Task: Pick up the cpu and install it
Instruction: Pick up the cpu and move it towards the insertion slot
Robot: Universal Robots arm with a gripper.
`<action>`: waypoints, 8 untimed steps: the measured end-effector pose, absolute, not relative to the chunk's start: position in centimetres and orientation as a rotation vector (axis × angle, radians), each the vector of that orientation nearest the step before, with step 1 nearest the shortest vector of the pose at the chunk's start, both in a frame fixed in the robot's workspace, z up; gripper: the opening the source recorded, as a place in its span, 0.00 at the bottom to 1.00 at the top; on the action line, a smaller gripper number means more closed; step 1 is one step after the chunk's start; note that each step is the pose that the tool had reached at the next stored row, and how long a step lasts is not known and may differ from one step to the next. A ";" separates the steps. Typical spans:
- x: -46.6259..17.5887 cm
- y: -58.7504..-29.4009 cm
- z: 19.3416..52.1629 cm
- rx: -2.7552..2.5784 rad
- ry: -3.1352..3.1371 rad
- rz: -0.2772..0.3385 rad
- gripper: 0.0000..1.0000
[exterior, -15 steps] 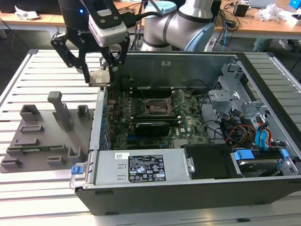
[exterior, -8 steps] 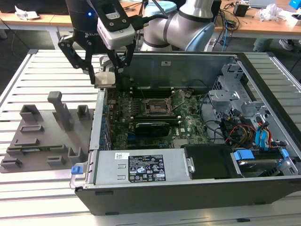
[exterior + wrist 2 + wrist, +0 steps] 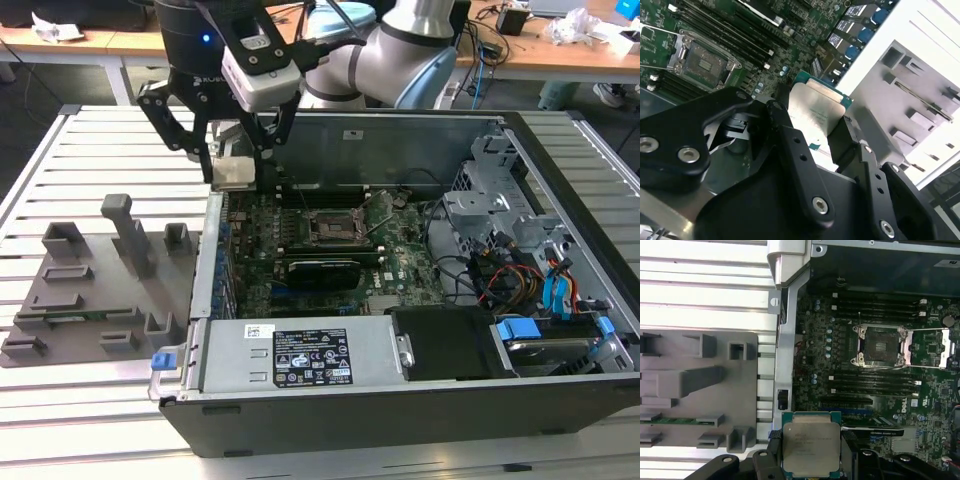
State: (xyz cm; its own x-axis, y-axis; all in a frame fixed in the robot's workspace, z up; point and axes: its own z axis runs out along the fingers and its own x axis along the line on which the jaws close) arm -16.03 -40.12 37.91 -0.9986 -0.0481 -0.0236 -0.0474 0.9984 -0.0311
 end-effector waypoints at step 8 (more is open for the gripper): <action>-15.2 -40.1 37.5 -0.074 3.116 -0.048 0.55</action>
State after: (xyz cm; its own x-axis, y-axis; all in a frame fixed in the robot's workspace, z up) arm -15.17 -40.12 37.45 -0.9986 -0.0480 -0.0234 -0.0473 0.9984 -0.0311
